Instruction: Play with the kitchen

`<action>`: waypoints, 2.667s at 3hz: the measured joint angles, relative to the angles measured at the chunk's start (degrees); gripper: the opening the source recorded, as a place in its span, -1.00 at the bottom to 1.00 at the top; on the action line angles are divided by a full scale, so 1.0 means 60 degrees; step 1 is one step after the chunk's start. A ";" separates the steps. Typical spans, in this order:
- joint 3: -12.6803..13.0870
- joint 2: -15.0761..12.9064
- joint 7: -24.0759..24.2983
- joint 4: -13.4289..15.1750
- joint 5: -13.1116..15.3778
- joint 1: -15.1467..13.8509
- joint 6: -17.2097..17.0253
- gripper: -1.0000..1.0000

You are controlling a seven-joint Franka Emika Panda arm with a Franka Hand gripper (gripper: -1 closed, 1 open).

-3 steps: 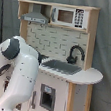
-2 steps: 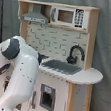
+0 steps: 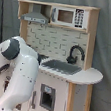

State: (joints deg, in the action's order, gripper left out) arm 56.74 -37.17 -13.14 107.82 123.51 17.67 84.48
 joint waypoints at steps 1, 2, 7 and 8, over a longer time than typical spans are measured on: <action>0.0020 0.0000 0.1114 0.0000 -0.0053 -0.0011 -0.0032 -1.00; 0.0045 0.0000 0.2075 0.0002 -0.0100 -0.0031 -0.0046 -1.00; 0.0105 0.0002 0.7115 0.0109 -0.0176 -0.0109 -0.0168 -1.00; 0.0125 0.0004 0.8153 0.0141 -0.0176 -0.0142 -0.0168 -1.00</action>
State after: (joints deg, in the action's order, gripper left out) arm 57.49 -37.15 35.79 108.67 122.45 16.82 83.47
